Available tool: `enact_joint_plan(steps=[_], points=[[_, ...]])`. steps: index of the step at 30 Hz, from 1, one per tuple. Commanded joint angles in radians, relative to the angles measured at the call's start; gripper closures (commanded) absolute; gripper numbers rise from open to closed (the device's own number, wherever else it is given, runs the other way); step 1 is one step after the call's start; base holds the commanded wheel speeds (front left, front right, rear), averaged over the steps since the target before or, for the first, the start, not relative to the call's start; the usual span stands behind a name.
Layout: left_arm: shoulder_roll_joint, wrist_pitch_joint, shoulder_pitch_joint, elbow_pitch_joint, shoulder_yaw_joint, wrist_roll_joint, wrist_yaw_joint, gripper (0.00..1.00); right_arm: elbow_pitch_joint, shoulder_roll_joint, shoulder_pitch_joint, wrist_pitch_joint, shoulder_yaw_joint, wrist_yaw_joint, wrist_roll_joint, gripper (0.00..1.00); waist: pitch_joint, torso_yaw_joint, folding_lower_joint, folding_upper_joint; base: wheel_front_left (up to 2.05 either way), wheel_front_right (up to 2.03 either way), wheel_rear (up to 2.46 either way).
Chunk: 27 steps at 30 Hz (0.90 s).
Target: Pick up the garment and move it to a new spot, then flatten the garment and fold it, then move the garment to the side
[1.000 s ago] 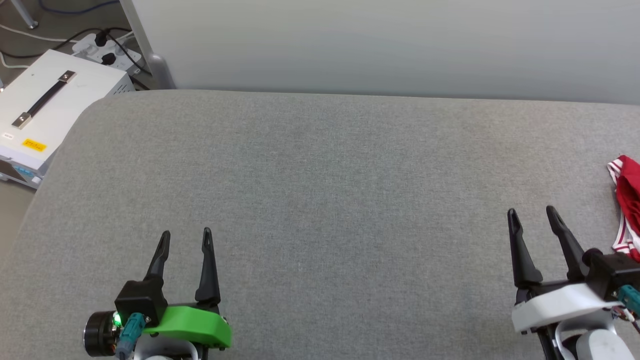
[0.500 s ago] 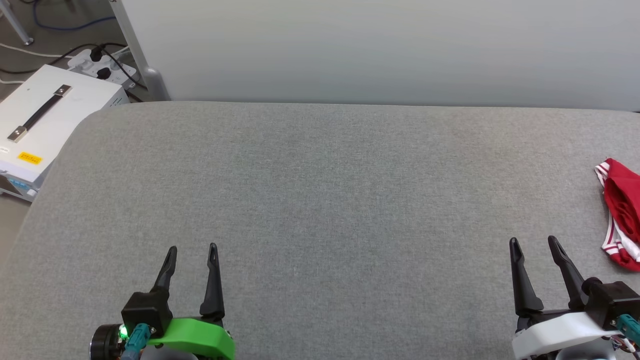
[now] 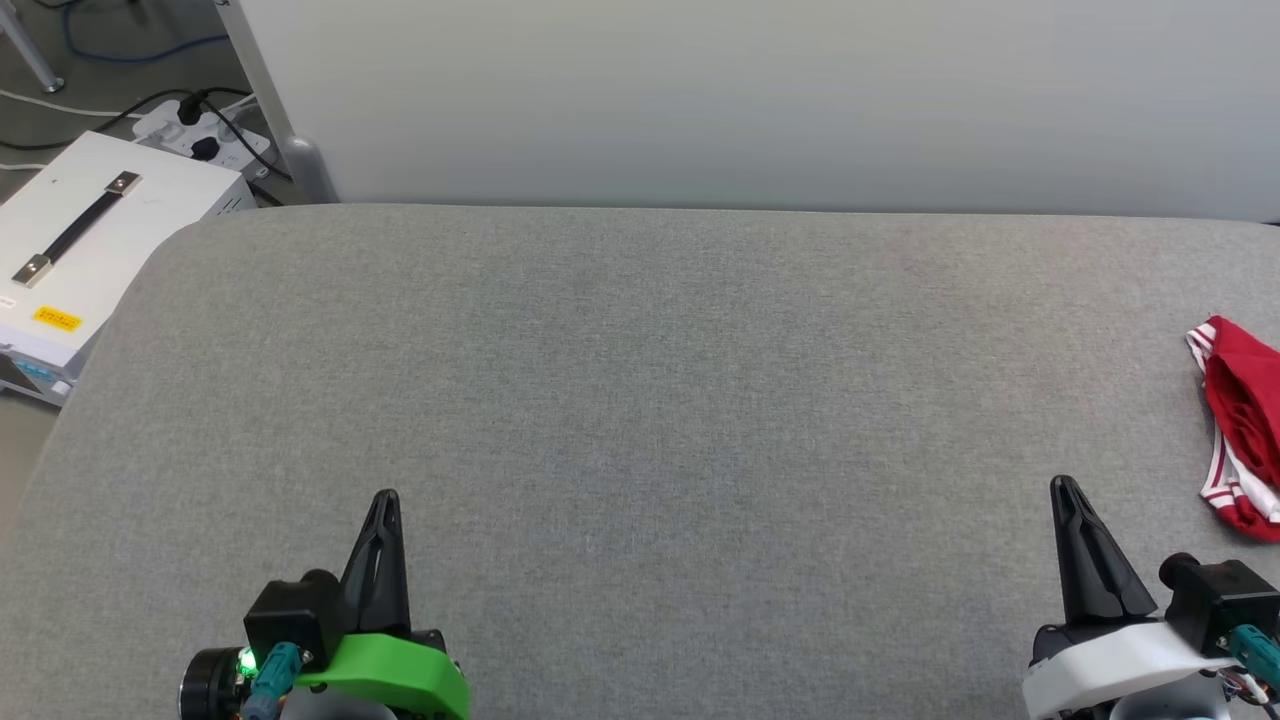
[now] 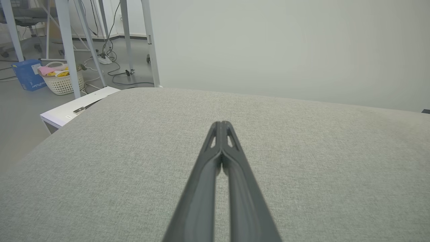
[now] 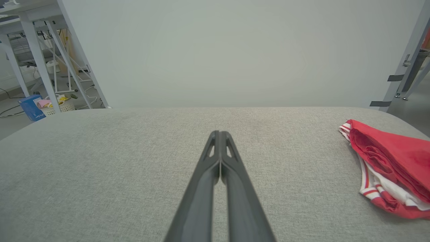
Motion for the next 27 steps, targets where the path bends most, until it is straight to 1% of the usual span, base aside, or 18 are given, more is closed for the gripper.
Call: enact_joint_plan(steps=[1, 27], points=[[0.0, 0.005, -0.004, -0.006, 0.002, 0.011, 0.003, 1.0, -0.006, 0.003, -0.006, 0.007, 0.002, 0.0, -0.015, 1.0, 0.0, 0.0, 0.0001, 0.0, 0.0, 0.0, 0.0], [-0.002, 0.057, -0.013, -0.028, 0.009, 0.043, 0.009, 1.0, -0.02, 0.013, -0.019, 0.059, 0.006, 0.0, -0.054, 1.0, -0.006, -0.009, 0.0001, 0.0, 0.0, 0.0, 0.0]])
